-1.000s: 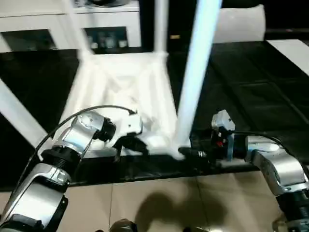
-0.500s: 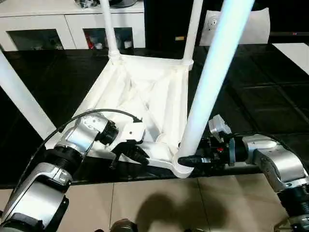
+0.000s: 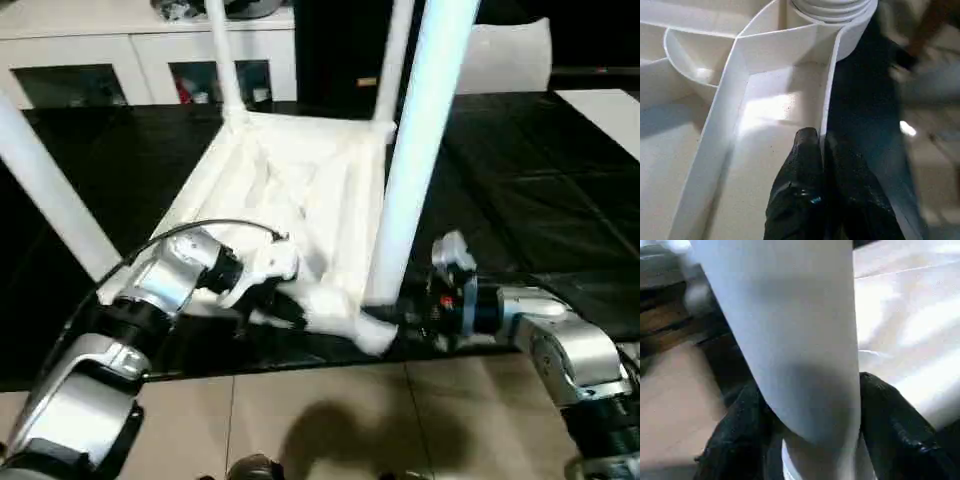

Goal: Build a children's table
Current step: Rotate leg to tighten

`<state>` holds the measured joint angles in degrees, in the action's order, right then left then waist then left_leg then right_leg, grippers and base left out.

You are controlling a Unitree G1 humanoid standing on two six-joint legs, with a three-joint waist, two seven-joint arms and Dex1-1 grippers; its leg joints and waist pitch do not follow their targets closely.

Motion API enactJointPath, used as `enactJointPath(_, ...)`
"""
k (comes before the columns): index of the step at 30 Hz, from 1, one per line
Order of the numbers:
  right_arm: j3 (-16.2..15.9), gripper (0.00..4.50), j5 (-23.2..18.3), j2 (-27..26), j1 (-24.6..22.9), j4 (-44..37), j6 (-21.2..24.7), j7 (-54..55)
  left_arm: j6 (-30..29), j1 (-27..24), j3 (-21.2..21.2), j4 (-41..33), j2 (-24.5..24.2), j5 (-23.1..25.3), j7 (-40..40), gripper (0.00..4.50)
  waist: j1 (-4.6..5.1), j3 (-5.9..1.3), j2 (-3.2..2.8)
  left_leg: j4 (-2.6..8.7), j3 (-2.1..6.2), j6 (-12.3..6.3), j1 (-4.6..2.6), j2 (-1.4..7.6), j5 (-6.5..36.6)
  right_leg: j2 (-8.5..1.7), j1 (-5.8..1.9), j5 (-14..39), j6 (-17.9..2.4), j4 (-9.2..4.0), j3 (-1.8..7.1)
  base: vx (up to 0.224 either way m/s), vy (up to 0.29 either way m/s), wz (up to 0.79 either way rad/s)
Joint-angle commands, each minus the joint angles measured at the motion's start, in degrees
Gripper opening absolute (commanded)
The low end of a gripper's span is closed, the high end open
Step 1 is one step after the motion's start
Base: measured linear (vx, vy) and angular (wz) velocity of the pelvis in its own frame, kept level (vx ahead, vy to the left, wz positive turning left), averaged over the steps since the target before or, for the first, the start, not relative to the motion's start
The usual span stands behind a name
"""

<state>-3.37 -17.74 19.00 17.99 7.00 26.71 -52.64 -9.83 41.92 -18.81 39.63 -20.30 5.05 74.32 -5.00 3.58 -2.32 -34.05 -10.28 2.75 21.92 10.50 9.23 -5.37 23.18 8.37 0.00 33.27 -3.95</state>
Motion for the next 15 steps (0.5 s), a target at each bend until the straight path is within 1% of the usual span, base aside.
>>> enactJointPath(1, -2.07, 2.12, 0.71, -6.11, 0.96, 0.04, 1.30, 8.36, -5.19, 3.44, 4.48, -3.06, 5.26, -2.29, -11.85, 0.00, 0.54, -3.64, 0.60, 4.76, 1.37, 1.62, -1.58, 2.02, 22.25, -3.52, -1.75, 32.97, -7.51, -5.15, 1.58, 0.000, 0.000, 0.00)
enactJointPath(2, -1.64, 2.10, 1.33, -7.75, 1.23, 0.42, 1.44, 11.39, -6.74, 3.55, 5.15, -3.21, 6.33, -2.33, -14.22, 0.00, 1.15, -3.74, 0.63, 4.86, 1.60, 1.65, -1.05, 1.89, 22.02, -3.46, -2.16, 33.22, -6.88, -5.18, 1.30, 0.000, 0.000, 0.00)
enactJointPath(3, -1.13, 2.10, 2.13, -9.79, 1.64, 1.01, 1.61, 15.20, -8.16, 3.64, 5.79, -3.19, 7.68, -2.21, -17.14, 0.00, 1.72, -3.84, 0.72, 4.93, 1.78, 1.45, -0.93, 1.76, 22.05, -3.39, -2.27, 32.82, -6.49, -5.31, 1.10, 0.000, 0.000, 0.00)
enactJointPath(4, -0.59, 2.10, 3.11, -12.20, 2.22, 2.18, 1.77, 19.79, -9.57, 3.70, 6.63, -3.06, 9.46, -2.15, -20.72, 0.00, 2.06, -3.77, 0.73, 4.91, 1.69, 1.30, -0.91, 1.74, 22.23, -3.26, -2.12, 32.47, -6.49, -5.39, 1.17, 0.000, 0.000, 0.00)
enactJointPath(5, -0.50, 2.09, 3.30, -12.59, 2.32, 2.40, 1.76, 20.57, -9.77, 3.71, 6.79, -3.03, 9.77, -2.14, -21.37, 0.00, 2.26, -3.77, 0.60, 4.81, 1.66, 1.35, -1.01, 1.67, 22.16, -3.29, -1.96, 32.03, -6.75, -5.34, 1.22, 0.000, 0.000, 0.00)
enactJointPath(6, 0.42, 2.09, 6.11, -17.01, 3.65, 5.15, 0.99, 29.67, -11.93, 3.83, 8.94, -2.75, 13.28, -1.84, -29.58, 0.00, 2.93, -3.77, 0.60, 4.54, 1.43, 0.96, -1.13, 1.48, 22.25, -3.15, -1.60, 31.54, -7.30, -5.59, 1.34, 0.000, 0.000, 0.00)
enactJointPath(7, 0.65, 2.09, 6.52, -17.84, 4.20, 6.07, 0.98, 31.21, -11.98, 3.90, 9.02, -2.49, 13.80, -1.57, -30.71, 0.00, 3.07, -3.75, 0.29, 4.50, 1.52, 0.98, -1.33, 1.40, 22.43, -3.15, -1.39, 31.51, -7.64, -5.61, 1.28, 0.000, 0.000, 0.00)
enactJointPath(8, 0.82, 2.09, 6.72, -18.34, 4.56, 6.65, 1.06, 32.07, -11.99, 3.93, 8.98, -2.33, 14.08, -1.38, -31.23, 0.00, 3.25, -3.91, 0.54, 4.47, 1.51, 0.25, -1.21, 1.29, 21.99, -2.96, -1.73, 30.91, -7.42, -5.71, 1.17, 0.000, 0.000, 0.00)
enactJointPath(9, 1.12, 2.09, 7.28, -19.15, 5.01, 7.31, 0.93, 33.50, -12.18, 3.96, 9.29, -2.14, 14.65, -1.21, -32.53, 0.00, 3.17, -3.88, 0.35, 4.56, 1.43, -0.43, -1.11, 1.32, 21.43, -2.86, -1.74, 29.50, -7.40, -5.69, 1.34, 0.000, 0.000, 0.00)
enactJointPath(11, 1.42, 2.09, 8.41, -20.01, 5.59, 8.08, 0.57, 35.72, -11.70, 4.12, 9.57, -1.73, 15.25, -0.88, -34.28, 0.00, 3.20, -4.04, 0.33, 4.63, 1.40, -0.76, -0.92, 1.41, 20.60, -2.78, -1.90, 27.19, -7.75, -5.39, 1.46, 0.000, 0.000, 0.00)
enactJointPath(12, 1.38, 2.42, 9.57, -20.84, 5.90, 8.27, -0.43, 36.93, -11.43, 4.18, 9.68, -1.59, 15.81, -0.57, -35.47, 0.00, 3.24, -4.14, 0.18, 4.67, 1.31, -0.89, -0.93, 1.46, 20.02, -2.65, -1.91, 24.79, -8.37, -5.19, 1.57, 0.000, 0.000, 0.00)
enactJointPath(13, 1.17, 2.61, 10.28, -20.94, 5.84, 7.97, -1.04, 37.36, -10.97, 4.18, 9.69, -1.47, 15.96, -0.55, -35.67, 0.00, 3.13, -4.21, 0.27, 4.61, 1.13, -1.06, -1.06, 1.47, 19.25, -2.61, -1.87, 22.69, -9.05, -5.05, 1.74, 0.000, 0.000, 0.00)
enactJointPath(14, 1.06, 2.61, 10.27, -20.84, 5.64, 7.63, -1.52, 37.03, -10.46, 4.17, 9.03, -1.45, 15.57, 0.09, -35.32, 0.00, 2.99, -4.27, 0.26, 4.59, 1.07, -1.58, -0.92, 1.39, 18.33, -2.63, -2.14, 20.93, -9.60, -4.88, 1.83, 0.000, 0.000, 0.00)
enactJointPath(15, 1.58, 2.83, 9.46, -20.39, 5.17, 6.74, -2.68, 35.87, -9.01, 4.04, 7.98, -1.33, 14.48, 0.82, -33.58, 0.00, 3.04, -4.31, 0.23, 4.67, 1.17, -2.08, -0.50, 1.39, 17.34, -2.68, -2.55, 19.18, -9.79, -4.64, 1.82, 0.000, 0.000, 0.00)
